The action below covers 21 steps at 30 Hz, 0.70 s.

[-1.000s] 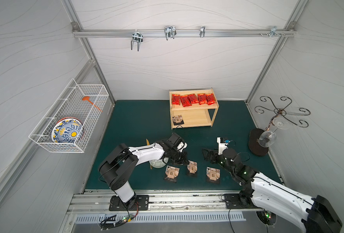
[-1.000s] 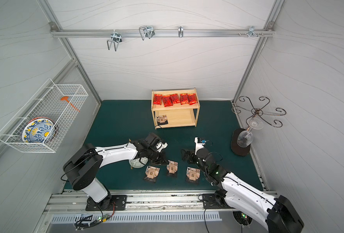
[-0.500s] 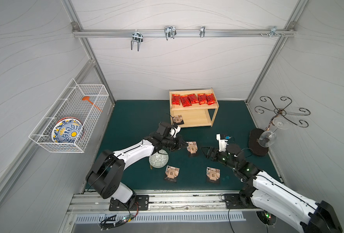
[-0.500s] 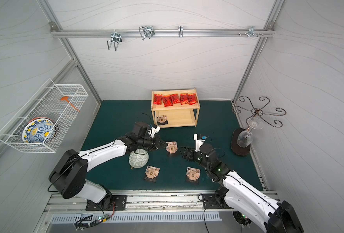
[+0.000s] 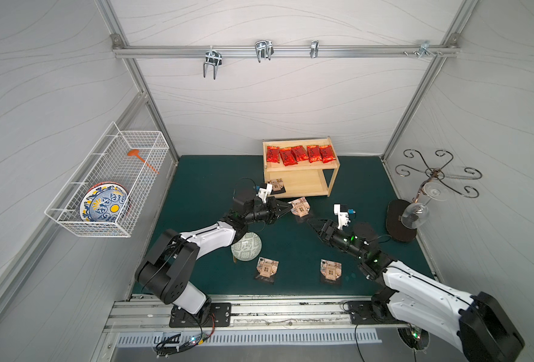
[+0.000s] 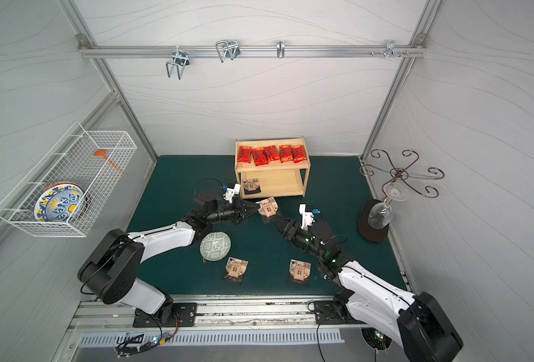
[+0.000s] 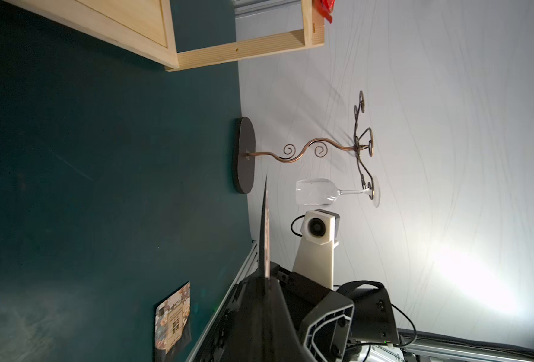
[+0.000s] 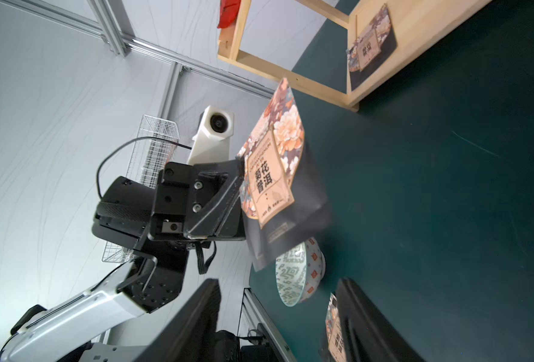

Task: Place the tea bags on the shelf by color
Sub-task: Pick up the tea bag from the center of the board.

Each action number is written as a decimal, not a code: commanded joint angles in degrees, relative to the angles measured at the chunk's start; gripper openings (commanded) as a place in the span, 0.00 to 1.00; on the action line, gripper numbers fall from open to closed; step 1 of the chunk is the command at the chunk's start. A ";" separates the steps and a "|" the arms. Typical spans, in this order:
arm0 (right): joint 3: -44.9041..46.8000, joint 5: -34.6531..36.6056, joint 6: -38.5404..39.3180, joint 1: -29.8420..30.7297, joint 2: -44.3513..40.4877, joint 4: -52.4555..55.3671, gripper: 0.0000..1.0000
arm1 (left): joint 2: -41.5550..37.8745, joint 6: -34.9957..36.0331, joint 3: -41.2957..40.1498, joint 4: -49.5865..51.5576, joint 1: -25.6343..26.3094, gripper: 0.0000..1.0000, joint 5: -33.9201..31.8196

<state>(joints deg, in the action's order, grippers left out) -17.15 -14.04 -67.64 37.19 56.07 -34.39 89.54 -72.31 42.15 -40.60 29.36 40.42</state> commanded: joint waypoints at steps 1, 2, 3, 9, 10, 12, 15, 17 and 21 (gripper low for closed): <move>0.21 -1.78 -5.78 -0.93 3.61 -12.79 0.58 | 1.89 -6.75 -0.44 -15.64 -0.42 0.00 1.15; 0.02 -1.79 -6.00 -1.15 4.47 -13.69 0.57 | 2.00 -7.23 -0.70 -16.67 -0.36 0.00 1.00; -0.24 -1.52 -6.24 -1.47 4.97 -14.22 0.56 | 2.13 -7.53 -1.05 -17.64 -0.36 0.00 0.82; -1.52 0.15 -5.57 -2.30 6.37 -15.21 0.48 | 1.43 -7.36 -2.01 -18.20 -0.49 0.00 0.36; -1.78 0.23 -5.55 -2.30 6.82 -15.50 0.47 | 1.44 -7.32 -2.07 -18.24 -0.46 0.00 0.36; -2.40 -0.06 -6.18 -2.36 8.63 -17.35 0.43 | 1.56 -7.49 -2.16 -18.55 -0.45 0.00 0.27; -3.13 -1.22 -7.64 -2.30 11.84 -21.35 0.33 | 1.68 -7.58 -2.40 -18.73 -0.45 0.00 0.27; -3.24 -1.66 -8.70 -2.32 13.59 -23.58 0.27 | 1.64 -7.58 -2.51 -18.88 -0.45 0.00 0.27; -2.59 -1.36 -9.66 -2.34 14.73 -26.42 0.14 | 1.59 -7.58 -2.79 -18.88 -0.45 0.00 0.18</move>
<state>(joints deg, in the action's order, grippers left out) -19.40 -14.72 -76.38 35.11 70.59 -55.37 91.33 -79.77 39.35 -55.22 29.17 40.51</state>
